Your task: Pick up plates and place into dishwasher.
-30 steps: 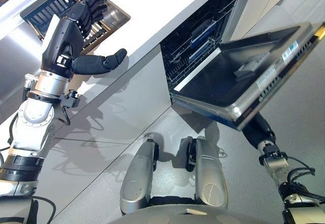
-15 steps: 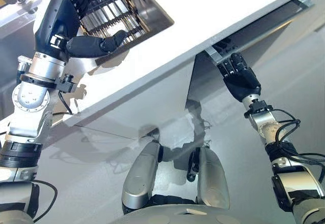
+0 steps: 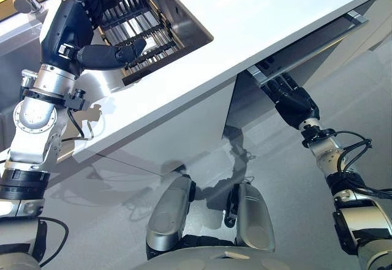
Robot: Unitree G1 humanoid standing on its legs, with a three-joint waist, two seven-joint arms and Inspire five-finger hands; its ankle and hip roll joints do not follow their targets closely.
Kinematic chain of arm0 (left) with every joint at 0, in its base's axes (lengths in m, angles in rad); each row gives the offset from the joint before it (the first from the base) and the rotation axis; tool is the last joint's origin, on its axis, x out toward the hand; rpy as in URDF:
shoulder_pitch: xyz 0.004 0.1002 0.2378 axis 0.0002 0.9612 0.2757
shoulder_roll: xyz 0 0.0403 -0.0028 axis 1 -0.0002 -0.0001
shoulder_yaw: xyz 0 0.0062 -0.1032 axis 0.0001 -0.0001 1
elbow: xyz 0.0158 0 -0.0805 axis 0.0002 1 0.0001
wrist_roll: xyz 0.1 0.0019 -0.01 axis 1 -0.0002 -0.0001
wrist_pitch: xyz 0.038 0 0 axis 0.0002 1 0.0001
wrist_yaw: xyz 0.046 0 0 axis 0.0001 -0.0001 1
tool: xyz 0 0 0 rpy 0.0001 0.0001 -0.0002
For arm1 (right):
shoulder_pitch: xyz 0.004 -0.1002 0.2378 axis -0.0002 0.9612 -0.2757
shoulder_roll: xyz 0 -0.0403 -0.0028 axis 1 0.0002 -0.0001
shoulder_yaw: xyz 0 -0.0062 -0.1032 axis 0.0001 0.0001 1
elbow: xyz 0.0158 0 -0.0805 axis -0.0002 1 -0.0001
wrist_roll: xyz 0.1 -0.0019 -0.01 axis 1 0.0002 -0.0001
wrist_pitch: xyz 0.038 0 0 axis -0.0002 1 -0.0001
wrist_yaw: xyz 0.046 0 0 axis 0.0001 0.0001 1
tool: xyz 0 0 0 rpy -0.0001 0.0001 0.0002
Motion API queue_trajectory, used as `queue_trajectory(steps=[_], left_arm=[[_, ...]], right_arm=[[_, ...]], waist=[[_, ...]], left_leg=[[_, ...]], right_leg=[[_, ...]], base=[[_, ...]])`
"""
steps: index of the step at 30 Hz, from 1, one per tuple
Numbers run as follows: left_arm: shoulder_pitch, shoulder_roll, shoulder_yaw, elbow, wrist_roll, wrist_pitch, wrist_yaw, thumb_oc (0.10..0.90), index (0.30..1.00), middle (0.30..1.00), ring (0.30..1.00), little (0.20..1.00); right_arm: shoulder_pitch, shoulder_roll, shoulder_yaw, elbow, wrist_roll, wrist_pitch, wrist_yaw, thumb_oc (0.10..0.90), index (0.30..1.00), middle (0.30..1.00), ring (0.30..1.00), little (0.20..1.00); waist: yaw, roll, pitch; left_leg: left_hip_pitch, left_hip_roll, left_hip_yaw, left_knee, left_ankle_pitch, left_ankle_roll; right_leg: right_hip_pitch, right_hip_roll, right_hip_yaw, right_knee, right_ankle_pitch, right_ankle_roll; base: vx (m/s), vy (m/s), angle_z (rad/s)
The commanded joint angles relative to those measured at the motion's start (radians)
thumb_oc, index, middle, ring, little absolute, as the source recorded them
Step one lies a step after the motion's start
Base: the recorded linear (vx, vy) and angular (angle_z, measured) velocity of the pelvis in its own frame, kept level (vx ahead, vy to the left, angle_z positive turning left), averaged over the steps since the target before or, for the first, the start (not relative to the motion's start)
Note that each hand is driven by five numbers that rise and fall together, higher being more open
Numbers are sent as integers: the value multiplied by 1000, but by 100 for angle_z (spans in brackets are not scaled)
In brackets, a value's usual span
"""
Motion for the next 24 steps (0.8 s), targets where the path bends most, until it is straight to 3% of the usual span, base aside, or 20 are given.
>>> queue_trajectory(steps=[1, 4, 6, 11, 17, 24], left_arm=[[24, -6, 69, -22, -81, -184, 24, 800, 900, 900, 900, 900], [42, -43, 75, -53, -84, -226, 8, 800, 900, 900, 900, 900], [66, -64, 80, -90, -80, -225, 3, 800, 900, 900, 900, 900], [109, -141, 85, -188, -75, -174, -3, 800, 900, 900, 900, 900], [122, -214, 76, -223, -74, -101, -3, 800, 900, 900, 900, 900], [152, -282, 51, -219, -76, 2, -45, 800, 900, 900, 900, 900]], right_arm=[[49, -21, -58, -157, -81, -196, 12, 800, 900, 900, 900, 900], [179, 7, -34, -151, -224, -183, -89, 800, 900, 900, 900, 900], [264, 26, -17, -142, -315, -140, -163, 800, 900, 900, 900, 900], [387, 125, -18, 10, -418, -62, -291, 800, 900, 900, 900, 900], [423, 239, -29, 267, -461, -22, -329, 800, 900, 900, 900, 900], [428, 308, -3, 469, -447, 44, -297, 800, 900, 900, 900, 900]], waist=[[-56, -43, -245], [-72, -46, -283], [-83, -47, -313], [-101, -45, -379], [-89, -38, -437], [-71, -29, -471]], left_leg=[[87, -2, 18, -182, 34, 77], [171, 6, 12, -380, 122, 65], [226, 12, 16, -497, 175, 58], [296, 25, 9, -710, 261, 50], [312, 30, 6, -815, 306, 48], [304, 32, 9, -815, 294, 52]], right_leg=[[156, 52, -8, -280, 162, -10], [235, 75, 0, -486, 227, 3], [288, 93, 4, -608, 277, 11], [347, 131, 27, -801, 365, 21], [363, 147, 27, -921, 432, 31], [354, 153, 27, -924, 425, 31]], base=[[-25, 19, -7], [19, 21, -10], [52, 17, -11], [42, 9, -13], [23, 0, -2], [14, 2, 3]])
